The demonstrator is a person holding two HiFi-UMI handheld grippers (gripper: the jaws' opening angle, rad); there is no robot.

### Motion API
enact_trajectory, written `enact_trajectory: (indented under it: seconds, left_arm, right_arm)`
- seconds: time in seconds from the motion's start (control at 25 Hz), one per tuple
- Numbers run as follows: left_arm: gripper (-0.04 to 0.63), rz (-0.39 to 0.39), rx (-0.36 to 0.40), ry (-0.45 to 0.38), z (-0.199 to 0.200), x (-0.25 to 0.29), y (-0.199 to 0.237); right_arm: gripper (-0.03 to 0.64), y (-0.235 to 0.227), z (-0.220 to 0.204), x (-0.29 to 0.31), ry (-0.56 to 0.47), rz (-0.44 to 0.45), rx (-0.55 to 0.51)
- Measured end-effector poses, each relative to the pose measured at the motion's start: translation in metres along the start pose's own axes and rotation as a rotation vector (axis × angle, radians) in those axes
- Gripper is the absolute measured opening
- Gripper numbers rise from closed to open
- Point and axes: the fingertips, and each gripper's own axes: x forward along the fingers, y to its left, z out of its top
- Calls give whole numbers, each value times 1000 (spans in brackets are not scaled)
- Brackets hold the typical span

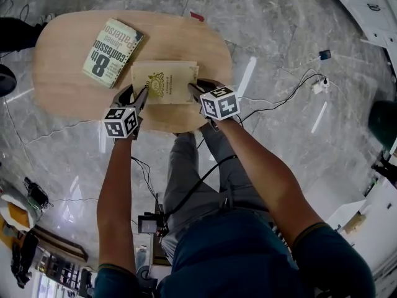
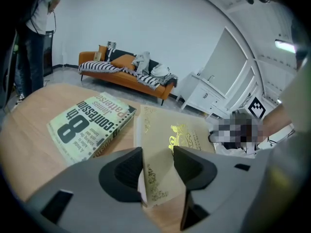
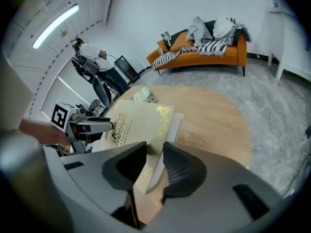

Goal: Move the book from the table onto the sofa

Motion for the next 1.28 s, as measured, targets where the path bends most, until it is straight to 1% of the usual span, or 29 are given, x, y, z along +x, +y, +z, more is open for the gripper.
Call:
enact_trajectory:
  seconds: [0.2, 0.6, 0.76, 1.0, 1.12, 1.28]
  left_arm:
    - [196, 24, 35, -61, 32, -36, -13]
    - [196, 58, 120, -222, 109, -125, -50]
    - [190, 65, 169, -293, 143, -166, -72]
    - [190, 84, 263, -397, 194, -228, -108]
    - [190, 98, 290, -457, 212, -262, -125]
    - [189, 111, 303, -536, 231, -303, -151]
  right_arm:
    - [118, 24, 25, -29, -56, -2, -28]
    - [117, 85, 92, -110, -215, -10, -120]
    - [115, 112, 118, -151, -293, -10, -166]
    - [115, 150, 155, -213, -413, -4, -227]
    - [115, 173, 171, -244, -471, 0, -266]
    - [114, 200, 190, -289, -543, 2, -333]
